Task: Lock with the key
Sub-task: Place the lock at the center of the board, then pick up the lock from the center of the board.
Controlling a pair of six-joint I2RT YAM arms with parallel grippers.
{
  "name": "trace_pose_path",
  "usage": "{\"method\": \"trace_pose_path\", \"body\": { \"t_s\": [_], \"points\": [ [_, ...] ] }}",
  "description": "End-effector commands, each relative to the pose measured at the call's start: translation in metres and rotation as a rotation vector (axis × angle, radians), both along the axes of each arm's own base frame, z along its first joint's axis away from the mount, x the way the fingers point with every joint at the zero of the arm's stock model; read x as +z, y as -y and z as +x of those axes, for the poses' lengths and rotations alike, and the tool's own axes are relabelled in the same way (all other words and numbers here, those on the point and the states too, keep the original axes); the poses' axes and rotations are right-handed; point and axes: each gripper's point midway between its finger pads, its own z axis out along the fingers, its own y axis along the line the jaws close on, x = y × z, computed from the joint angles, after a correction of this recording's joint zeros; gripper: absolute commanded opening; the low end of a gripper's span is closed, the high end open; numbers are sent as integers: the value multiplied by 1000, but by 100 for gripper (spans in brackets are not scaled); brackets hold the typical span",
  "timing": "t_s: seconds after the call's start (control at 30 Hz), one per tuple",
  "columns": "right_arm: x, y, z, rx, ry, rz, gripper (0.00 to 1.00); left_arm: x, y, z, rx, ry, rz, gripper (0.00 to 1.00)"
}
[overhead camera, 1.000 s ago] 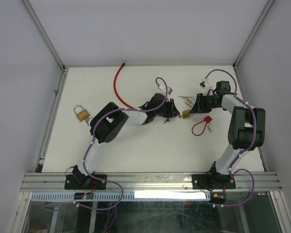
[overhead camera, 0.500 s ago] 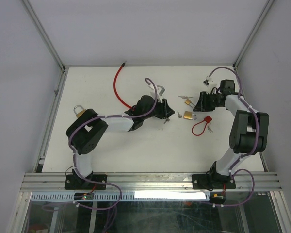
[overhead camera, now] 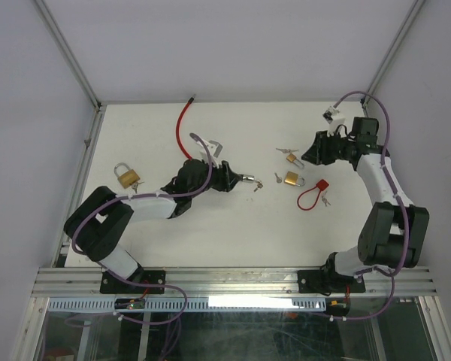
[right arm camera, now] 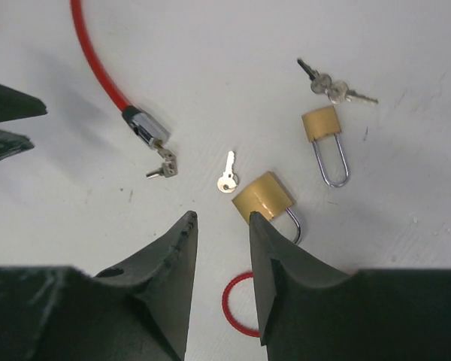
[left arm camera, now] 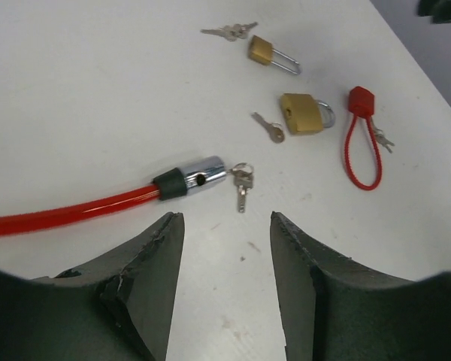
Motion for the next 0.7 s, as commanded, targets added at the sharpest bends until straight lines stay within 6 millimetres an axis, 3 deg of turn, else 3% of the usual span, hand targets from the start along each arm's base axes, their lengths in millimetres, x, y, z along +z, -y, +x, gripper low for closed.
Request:
{"method": "trace_pose_path", "body": {
  "t_s": [0.0, 0.2, 0.3, 0.37, 0.53, 0.67],
  "points": [
    [67, -30, -10, 127, 225, 54, 36, 26, -44, 12, 91, 65, -9, 51],
    [129, -87, -38, 323, 343, 94, 40, 33, -99, 14, 260, 78, 22, 78],
    [142, -112, -54, 424, 338, 152, 40, 35, -125, 11, 339, 80, 20, 89],
    [140, -121, -64, 484, 343, 210, 40, 34, -142, 9, 372, 74, 7, 92],
    [100, -122, -76, 502, 307, 233, 42, 28, -198, 13, 487, 46, -63, 92],
    [95, -128, -80, 522, 289, 255, 42, 22, -235, 16, 557, -5, -172, 91]
  ]
}}
